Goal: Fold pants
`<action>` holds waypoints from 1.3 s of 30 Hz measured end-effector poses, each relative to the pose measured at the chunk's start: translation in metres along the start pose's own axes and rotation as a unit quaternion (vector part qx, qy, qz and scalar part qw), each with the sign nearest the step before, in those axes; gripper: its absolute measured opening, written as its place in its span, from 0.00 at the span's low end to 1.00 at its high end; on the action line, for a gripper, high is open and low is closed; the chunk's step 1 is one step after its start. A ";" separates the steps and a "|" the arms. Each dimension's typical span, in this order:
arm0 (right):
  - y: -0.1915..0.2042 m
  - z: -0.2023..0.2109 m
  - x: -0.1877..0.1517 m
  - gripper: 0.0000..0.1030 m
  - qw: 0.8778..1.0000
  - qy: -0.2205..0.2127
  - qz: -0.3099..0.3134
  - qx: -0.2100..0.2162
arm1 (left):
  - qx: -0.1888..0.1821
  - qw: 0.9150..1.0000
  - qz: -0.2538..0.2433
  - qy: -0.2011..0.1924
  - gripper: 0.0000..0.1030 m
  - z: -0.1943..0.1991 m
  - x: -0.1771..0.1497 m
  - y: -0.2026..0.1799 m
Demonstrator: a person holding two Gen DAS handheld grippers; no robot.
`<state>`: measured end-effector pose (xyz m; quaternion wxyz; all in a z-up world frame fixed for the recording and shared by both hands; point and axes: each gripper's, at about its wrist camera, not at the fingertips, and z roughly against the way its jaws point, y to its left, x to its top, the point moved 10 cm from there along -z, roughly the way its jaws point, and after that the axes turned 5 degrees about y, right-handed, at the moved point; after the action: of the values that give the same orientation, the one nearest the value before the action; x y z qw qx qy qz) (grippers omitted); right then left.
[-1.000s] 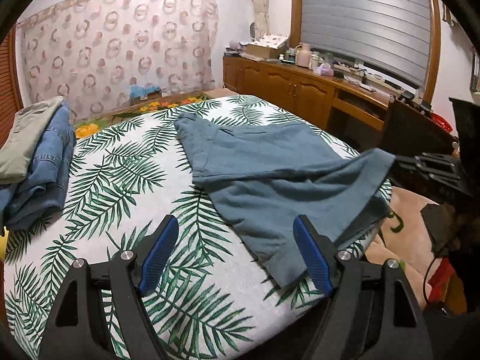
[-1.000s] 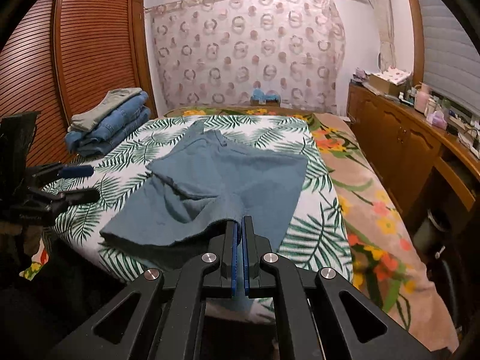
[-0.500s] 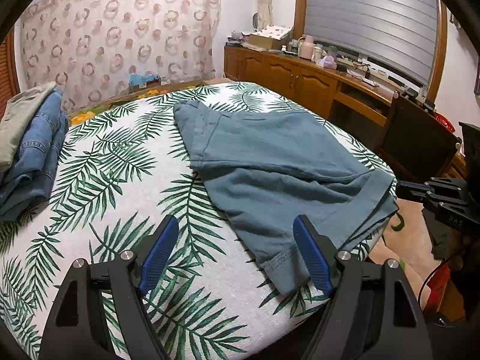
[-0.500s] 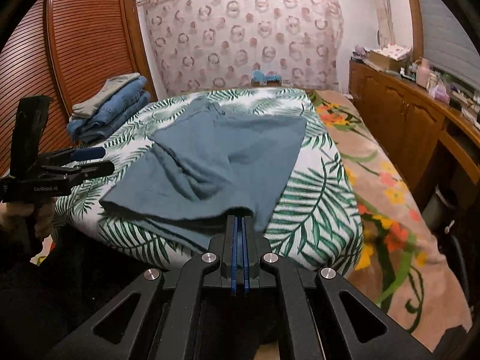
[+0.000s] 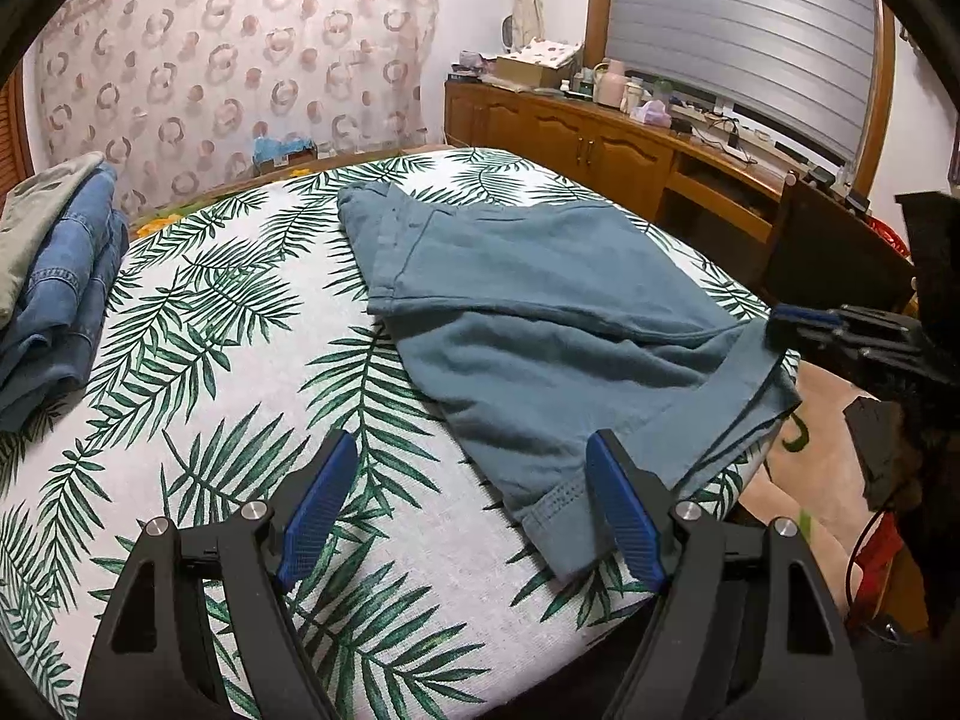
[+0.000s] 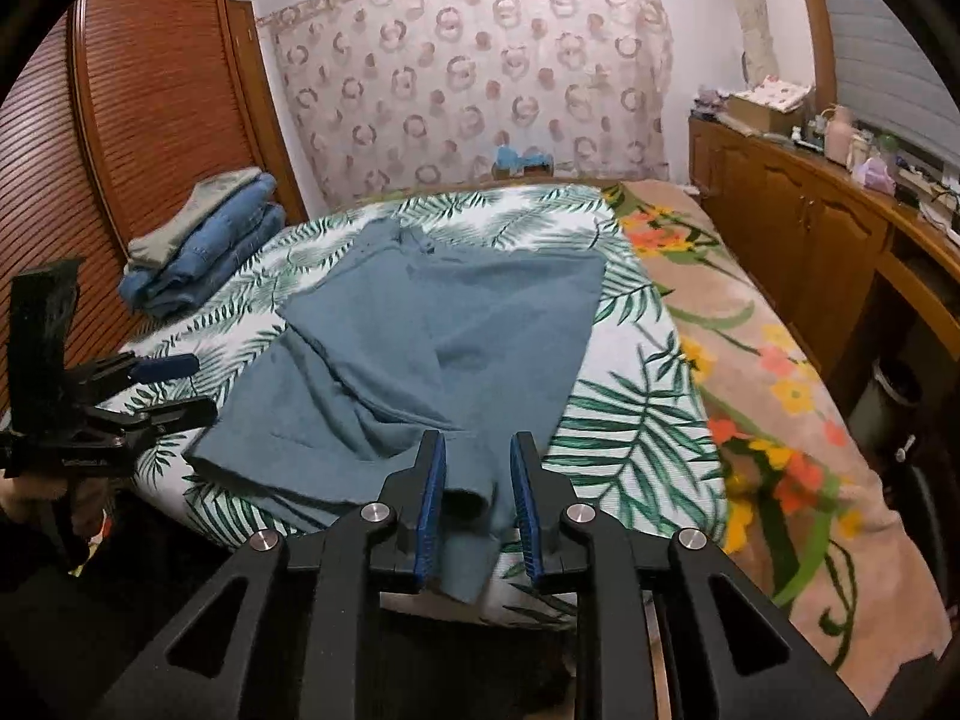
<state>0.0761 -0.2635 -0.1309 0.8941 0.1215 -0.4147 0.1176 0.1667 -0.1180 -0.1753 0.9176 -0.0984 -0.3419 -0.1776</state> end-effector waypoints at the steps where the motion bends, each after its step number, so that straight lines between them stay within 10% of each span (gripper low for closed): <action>1: 0.000 -0.005 -0.002 0.22 1.000 0.010 0.003 -0.001 | 0.000 1.000 0.000 0.001 0.77 0.000 0.000 0.000; 11: 0.009 0.014 0.011 0.07 0.999 -0.005 0.007 0.031 | 0.000 1.000 0.001 0.002 0.77 -0.001 -0.002 0.000; 39: 0.011 0.027 -0.021 0.07 0.998 0.043 -0.012 0.034 | 0.016 0.999 0.024 -0.014 0.77 0.001 0.000 0.014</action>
<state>0.0408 -0.2642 -0.1291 0.9077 0.1515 -0.3704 0.1263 0.1717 -0.1044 -0.1757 0.9182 -0.0945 -0.3549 -0.1486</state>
